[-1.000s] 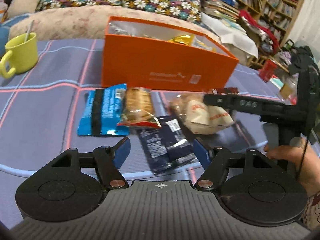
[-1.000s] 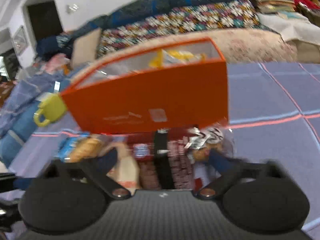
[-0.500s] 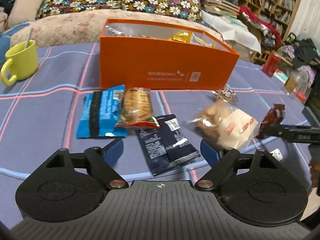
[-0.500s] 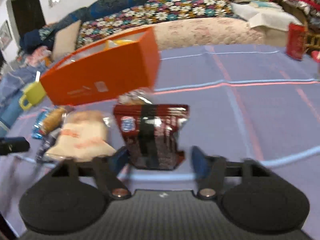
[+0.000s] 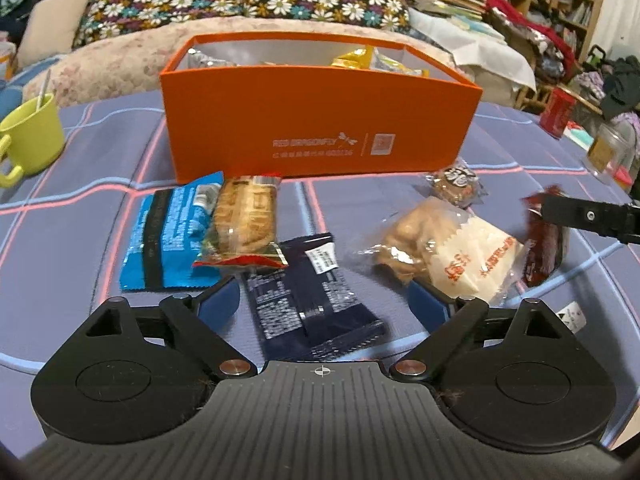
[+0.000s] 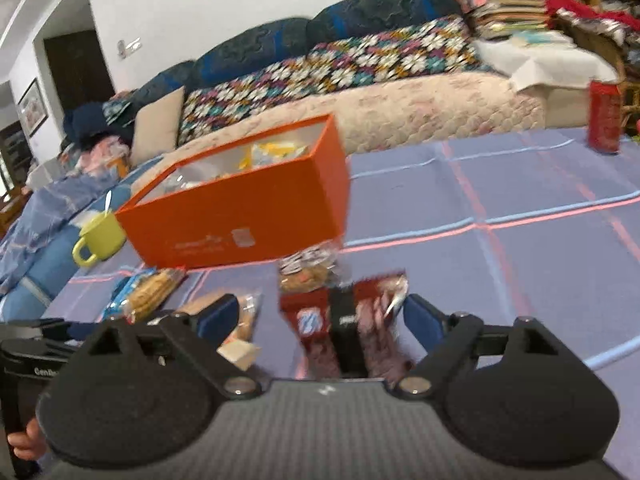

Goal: Organize snacks
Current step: 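Grasp the white paper-bagged pastry with the right tool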

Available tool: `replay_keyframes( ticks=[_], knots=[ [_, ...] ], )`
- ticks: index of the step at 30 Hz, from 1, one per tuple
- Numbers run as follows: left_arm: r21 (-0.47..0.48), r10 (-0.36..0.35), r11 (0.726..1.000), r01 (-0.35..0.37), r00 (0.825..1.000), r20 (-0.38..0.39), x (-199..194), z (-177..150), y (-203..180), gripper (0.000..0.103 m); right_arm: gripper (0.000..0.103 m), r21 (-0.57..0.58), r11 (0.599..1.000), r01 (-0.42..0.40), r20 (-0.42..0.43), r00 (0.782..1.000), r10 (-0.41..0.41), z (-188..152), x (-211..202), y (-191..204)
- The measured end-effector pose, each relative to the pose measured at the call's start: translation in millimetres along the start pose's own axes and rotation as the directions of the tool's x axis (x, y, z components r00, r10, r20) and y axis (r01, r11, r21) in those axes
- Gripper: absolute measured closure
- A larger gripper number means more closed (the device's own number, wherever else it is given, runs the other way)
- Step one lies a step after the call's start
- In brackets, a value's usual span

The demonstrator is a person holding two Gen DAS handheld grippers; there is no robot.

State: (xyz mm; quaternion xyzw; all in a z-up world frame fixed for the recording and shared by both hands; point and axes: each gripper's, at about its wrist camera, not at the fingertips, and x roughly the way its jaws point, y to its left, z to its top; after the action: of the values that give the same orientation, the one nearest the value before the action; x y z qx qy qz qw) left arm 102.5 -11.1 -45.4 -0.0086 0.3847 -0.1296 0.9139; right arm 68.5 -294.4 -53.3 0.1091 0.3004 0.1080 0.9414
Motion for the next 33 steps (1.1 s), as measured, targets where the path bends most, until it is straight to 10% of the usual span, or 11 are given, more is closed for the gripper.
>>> replay_keyframes(
  ticks=[6, 16, 27, 33],
  knots=[
    [-0.036, 0.009, 0.999, -0.008, 1.0, 0.003, -3.0, 2.2, 12.2, 0.034, 0.017, -0.077, 0.995, -0.056, 0.023, 0.998, 0.058, 5.6, 10.7, 32.8],
    [-0.211, 0.01, 0.978, -0.009, 1.0, 0.004, -12.3, 6.9, 55.3, 0.033, 0.016, -0.182, 0.976, -0.119, -0.171, 0.981, 0.088, -16.7, 67.9, 78.4],
    [-0.085, 0.028, 0.996, -0.03, 0.999, -0.028, 1.8, 1.1, 22.2, 0.029, 0.029, -0.252, 0.962, -0.108, -0.168, 0.983, 0.067, -45.2, 11.8, 55.1],
    [-0.019, 0.116, 0.993, -0.117, 0.992, -0.049, 28.3, 0.2, 0.0, 0.033, 0.01, -0.228, 0.972, -0.062, -0.143, 0.989, 0.03, -53.6, -4.2, 34.3]
  ],
)
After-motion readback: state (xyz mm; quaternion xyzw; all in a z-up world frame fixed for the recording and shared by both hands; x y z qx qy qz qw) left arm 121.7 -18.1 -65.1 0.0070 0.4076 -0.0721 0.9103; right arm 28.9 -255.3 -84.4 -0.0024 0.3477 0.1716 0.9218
